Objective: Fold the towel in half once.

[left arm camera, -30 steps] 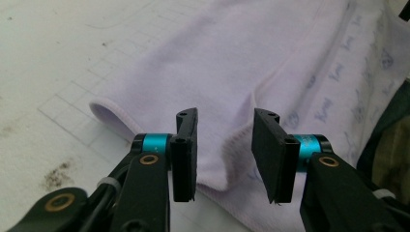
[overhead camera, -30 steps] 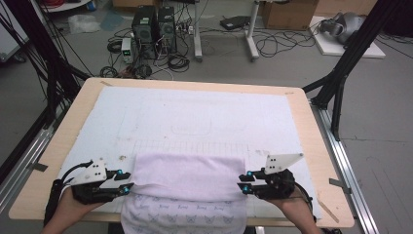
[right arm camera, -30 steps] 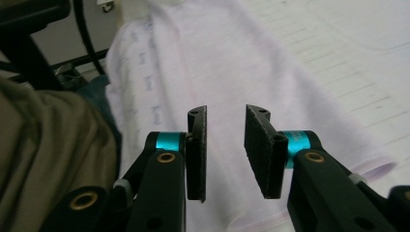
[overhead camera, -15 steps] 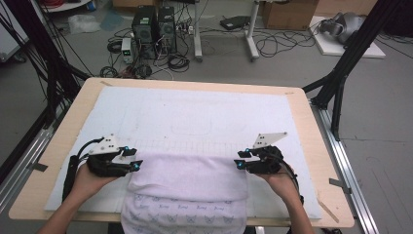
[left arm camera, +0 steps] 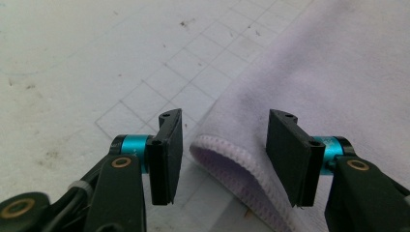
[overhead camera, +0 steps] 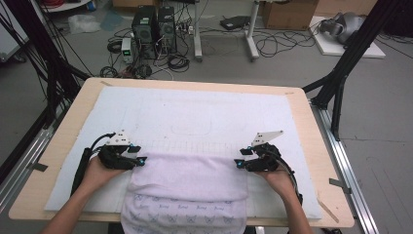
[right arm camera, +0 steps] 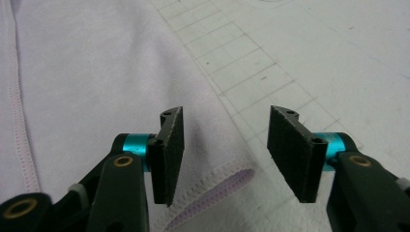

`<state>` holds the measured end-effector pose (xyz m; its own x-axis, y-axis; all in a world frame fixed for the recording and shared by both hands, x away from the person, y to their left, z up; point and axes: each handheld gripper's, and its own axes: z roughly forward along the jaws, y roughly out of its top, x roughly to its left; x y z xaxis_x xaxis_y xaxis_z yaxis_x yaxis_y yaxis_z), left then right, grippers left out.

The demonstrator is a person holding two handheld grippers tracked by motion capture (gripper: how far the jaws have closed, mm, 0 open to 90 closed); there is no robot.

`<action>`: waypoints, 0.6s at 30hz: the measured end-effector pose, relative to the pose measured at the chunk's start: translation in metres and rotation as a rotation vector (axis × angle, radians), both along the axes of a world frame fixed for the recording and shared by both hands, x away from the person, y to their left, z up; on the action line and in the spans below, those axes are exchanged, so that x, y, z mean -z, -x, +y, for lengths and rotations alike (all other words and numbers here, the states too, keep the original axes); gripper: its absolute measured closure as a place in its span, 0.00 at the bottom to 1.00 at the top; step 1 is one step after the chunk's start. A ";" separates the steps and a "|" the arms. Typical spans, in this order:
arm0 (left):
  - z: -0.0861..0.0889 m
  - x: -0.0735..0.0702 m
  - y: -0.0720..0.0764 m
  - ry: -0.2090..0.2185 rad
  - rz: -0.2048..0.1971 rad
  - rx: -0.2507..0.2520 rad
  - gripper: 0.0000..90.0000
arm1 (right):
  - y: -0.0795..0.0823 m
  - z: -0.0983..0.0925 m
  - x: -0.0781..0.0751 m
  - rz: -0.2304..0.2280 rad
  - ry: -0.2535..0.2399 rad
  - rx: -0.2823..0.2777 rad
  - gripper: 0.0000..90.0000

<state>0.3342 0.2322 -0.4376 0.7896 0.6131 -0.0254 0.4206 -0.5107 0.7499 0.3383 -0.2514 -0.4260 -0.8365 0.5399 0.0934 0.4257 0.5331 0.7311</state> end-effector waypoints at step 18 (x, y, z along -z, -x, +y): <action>-0.008 0.002 0.003 -0.027 -0.004 0.013 0.91 | 0.002 0.005 0.017 0.034 0.007 -0.049 0.91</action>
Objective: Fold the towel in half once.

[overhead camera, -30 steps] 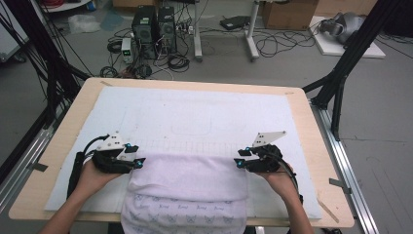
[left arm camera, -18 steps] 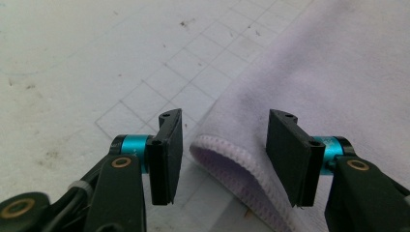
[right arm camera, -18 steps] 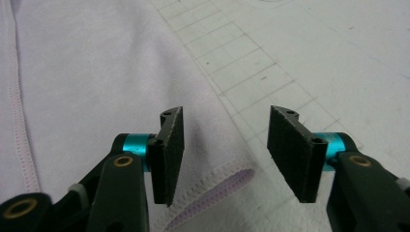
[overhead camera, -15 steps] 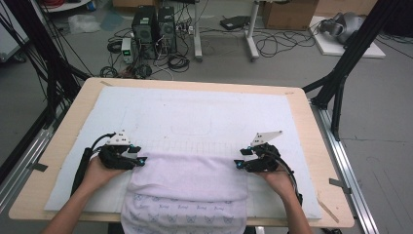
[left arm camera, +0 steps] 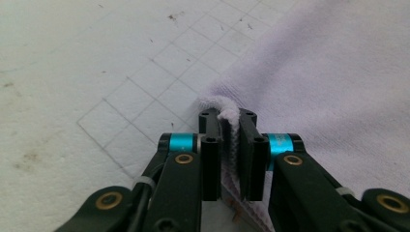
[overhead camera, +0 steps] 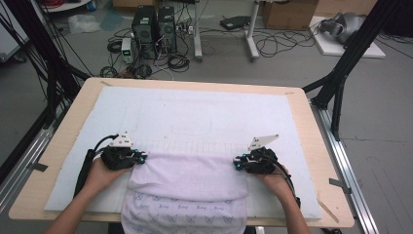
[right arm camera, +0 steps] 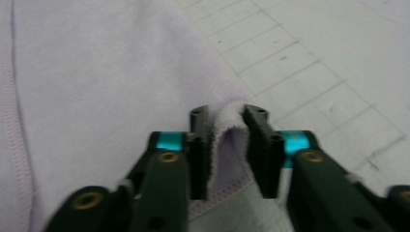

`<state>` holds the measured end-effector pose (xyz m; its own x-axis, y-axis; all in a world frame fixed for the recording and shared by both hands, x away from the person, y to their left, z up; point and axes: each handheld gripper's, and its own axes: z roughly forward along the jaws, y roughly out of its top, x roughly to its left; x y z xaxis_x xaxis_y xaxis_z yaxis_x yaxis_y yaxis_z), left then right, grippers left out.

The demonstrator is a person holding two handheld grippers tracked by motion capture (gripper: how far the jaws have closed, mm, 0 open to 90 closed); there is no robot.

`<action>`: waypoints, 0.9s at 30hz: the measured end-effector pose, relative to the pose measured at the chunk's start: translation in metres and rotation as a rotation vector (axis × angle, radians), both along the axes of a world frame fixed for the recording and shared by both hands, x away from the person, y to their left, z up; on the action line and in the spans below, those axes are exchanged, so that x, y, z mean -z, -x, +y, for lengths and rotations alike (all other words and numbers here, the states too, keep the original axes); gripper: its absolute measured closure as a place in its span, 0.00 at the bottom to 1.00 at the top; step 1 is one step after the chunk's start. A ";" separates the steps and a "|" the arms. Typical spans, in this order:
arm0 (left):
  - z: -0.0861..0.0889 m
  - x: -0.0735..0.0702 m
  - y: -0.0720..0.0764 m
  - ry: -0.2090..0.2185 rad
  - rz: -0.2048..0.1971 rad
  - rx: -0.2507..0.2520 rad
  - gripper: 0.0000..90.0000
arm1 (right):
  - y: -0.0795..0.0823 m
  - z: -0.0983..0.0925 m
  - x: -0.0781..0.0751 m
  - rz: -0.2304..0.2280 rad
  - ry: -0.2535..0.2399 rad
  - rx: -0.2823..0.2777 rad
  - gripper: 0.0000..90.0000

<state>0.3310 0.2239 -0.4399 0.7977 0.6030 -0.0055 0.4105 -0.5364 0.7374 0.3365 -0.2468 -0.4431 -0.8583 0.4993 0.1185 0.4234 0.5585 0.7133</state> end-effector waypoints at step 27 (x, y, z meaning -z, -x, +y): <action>-0.010 -0.085 -0.114 -0.017 -0.176 -0.267 0.78 | -0.117 0.005 -0.102 -0.165 0.007 0.194 0.92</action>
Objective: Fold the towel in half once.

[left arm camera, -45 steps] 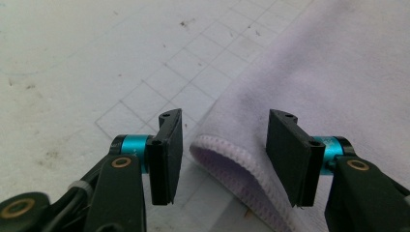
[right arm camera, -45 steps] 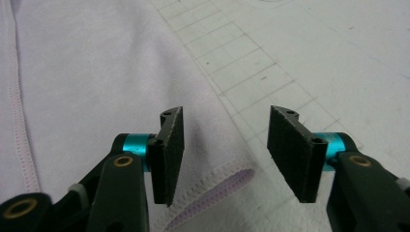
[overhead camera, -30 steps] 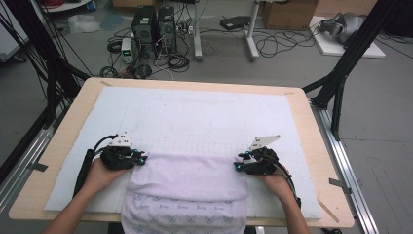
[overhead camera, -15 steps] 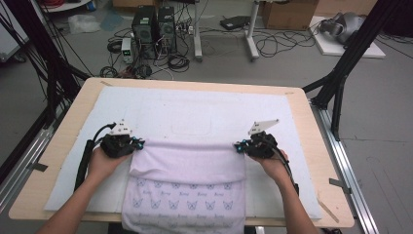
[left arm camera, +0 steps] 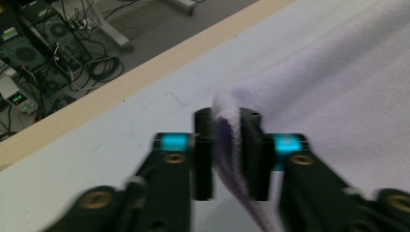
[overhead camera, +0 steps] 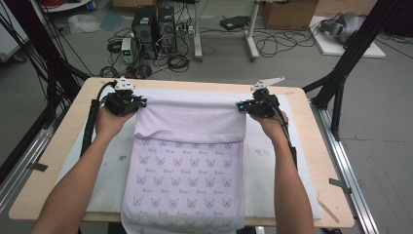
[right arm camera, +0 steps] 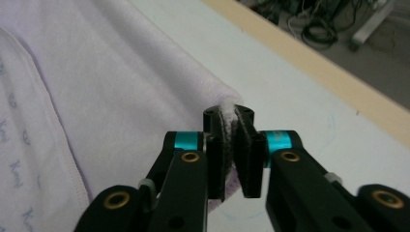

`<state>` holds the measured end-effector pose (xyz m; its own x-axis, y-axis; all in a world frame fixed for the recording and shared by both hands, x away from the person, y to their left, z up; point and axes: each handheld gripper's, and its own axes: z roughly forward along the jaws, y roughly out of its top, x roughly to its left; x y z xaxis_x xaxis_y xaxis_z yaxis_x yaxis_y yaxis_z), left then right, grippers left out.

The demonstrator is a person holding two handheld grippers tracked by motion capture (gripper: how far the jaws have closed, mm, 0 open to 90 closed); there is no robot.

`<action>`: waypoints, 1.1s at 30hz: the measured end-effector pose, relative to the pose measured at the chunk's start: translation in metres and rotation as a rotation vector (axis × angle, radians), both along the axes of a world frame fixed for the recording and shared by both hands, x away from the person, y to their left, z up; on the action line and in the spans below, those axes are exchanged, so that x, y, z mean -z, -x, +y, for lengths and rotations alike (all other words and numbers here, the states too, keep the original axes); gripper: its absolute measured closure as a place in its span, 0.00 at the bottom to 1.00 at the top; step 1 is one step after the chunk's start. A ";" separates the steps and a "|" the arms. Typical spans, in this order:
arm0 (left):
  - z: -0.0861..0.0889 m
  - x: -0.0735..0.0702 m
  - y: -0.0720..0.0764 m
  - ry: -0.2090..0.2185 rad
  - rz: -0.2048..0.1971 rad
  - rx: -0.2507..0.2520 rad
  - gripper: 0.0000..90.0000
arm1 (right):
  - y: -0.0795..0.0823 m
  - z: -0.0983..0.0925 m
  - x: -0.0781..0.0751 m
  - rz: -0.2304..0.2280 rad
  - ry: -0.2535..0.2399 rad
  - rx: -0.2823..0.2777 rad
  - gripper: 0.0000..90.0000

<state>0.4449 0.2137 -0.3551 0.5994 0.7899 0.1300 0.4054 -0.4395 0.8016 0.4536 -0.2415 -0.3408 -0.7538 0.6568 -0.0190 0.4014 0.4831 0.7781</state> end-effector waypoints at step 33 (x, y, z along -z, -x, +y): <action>0.011 0.067 0.079 0.164 0.203 0.338 0.48 | 0.064 -0.005 0.092 0.197 -0.026 -0.107 0.61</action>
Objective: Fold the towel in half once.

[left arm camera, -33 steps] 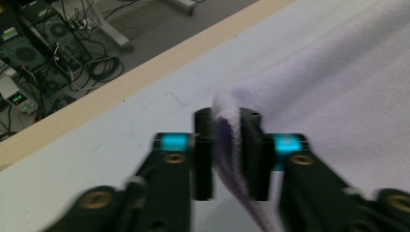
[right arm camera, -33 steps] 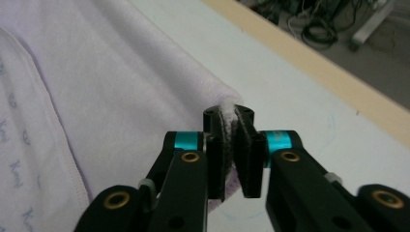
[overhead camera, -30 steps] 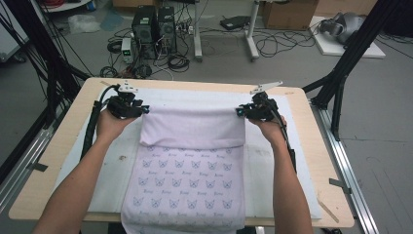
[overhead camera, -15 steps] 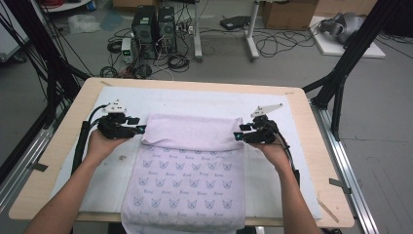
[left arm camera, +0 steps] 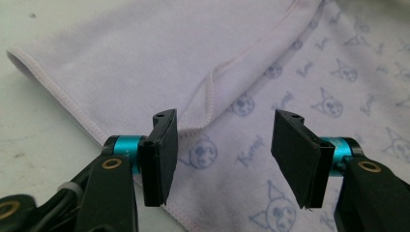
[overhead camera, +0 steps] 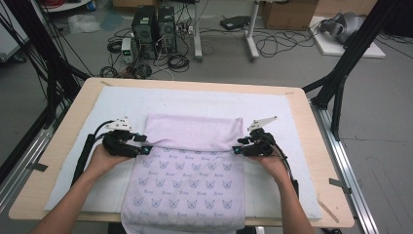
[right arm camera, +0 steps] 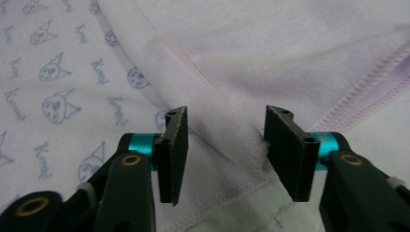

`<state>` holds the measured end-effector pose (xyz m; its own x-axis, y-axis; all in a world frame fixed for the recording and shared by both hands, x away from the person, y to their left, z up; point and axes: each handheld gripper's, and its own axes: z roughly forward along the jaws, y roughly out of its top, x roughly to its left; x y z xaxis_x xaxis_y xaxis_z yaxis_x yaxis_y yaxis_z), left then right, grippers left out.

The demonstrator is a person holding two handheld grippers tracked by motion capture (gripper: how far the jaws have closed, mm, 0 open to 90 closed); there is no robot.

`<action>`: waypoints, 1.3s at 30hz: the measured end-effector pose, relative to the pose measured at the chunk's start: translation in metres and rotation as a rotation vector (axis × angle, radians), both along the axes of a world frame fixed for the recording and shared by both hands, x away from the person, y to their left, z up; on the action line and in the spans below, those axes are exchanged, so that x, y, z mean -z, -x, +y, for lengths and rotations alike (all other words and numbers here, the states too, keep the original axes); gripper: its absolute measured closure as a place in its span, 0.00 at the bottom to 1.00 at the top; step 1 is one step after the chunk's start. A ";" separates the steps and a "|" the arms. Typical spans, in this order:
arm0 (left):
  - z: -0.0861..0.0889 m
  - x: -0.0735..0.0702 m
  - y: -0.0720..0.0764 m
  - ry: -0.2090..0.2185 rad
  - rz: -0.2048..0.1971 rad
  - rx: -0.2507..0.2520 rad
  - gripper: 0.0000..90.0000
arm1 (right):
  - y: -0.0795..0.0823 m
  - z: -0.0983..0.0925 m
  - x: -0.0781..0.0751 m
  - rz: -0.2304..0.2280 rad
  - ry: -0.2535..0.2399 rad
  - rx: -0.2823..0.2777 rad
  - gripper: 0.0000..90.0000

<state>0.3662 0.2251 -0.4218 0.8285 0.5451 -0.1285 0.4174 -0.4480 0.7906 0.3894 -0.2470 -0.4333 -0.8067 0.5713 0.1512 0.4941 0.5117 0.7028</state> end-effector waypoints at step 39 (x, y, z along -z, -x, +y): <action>-0.003 0.014 -0.006 -0.113 -0.025 -0.061 0.93 | 0.014 0.010 -0.006 0.019 0.001 -0.091 0.69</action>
<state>0.3723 0.2218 -0.4360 0.7956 0.6043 -0.0430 0.4274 -0.5095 0.7468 0.3756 -0.2374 -0.4274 -0.8523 0.4959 0.1662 0.4587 0.5562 0.6930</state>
